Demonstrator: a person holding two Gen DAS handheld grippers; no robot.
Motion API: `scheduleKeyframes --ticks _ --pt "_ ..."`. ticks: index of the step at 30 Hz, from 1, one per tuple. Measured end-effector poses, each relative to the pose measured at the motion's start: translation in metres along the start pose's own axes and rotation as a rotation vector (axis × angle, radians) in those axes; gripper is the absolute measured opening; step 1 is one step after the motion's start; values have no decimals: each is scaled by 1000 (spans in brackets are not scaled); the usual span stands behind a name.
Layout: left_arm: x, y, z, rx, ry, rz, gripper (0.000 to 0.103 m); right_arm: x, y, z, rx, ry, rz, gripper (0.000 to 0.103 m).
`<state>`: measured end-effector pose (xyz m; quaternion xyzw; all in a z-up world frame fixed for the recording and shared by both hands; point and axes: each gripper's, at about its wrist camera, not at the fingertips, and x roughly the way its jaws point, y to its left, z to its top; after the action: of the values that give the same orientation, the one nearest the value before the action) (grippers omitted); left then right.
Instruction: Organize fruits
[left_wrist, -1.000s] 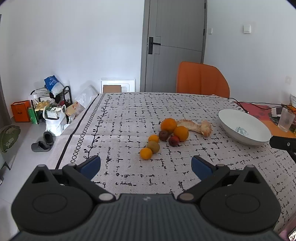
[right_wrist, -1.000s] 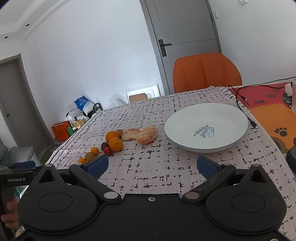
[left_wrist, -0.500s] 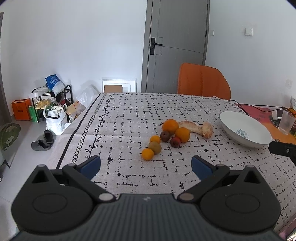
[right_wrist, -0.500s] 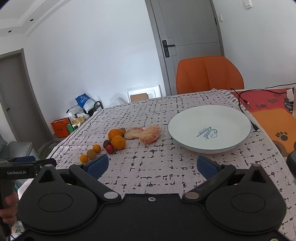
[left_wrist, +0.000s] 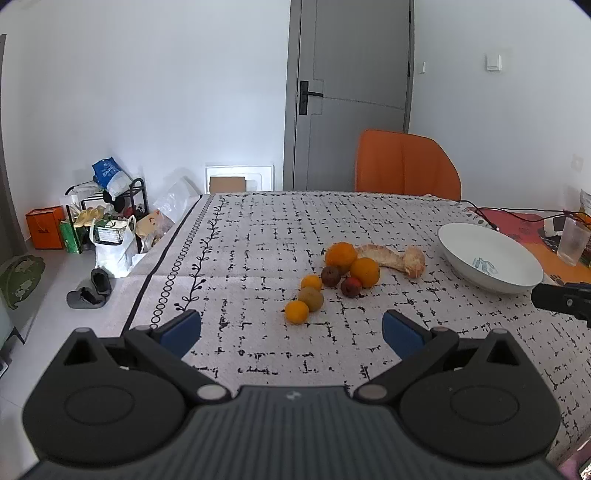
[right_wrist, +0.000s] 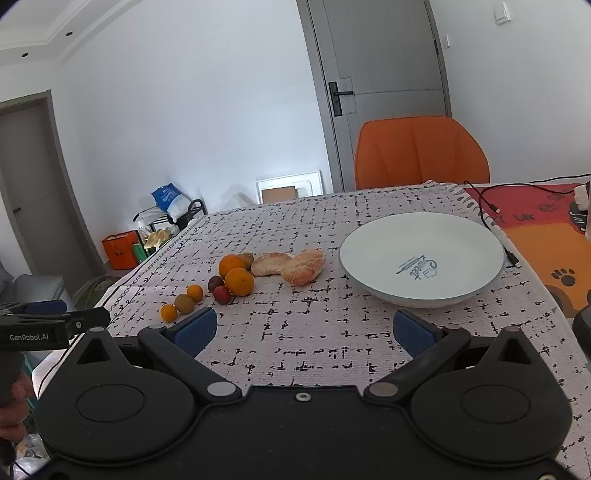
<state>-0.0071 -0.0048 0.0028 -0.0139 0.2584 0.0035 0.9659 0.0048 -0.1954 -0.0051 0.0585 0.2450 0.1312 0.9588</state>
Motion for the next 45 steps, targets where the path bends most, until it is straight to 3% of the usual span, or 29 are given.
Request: scheduleKeyframes --ticks 6,32,41,45 --pt "-2 -2 1 11 -2 -7 103 2 3 0 -12 8 -54 103" --pt "-1 1 0 -15 -10 -14 103 2 -4 -6 17 12 -29 103" --pt "8 -5 9 4 -38 0 103 17 -9 -5 10 19 -30 103" --pt "16 -7 8 12 -43 -33 103 27 -9 -5 3 27 -5 103"
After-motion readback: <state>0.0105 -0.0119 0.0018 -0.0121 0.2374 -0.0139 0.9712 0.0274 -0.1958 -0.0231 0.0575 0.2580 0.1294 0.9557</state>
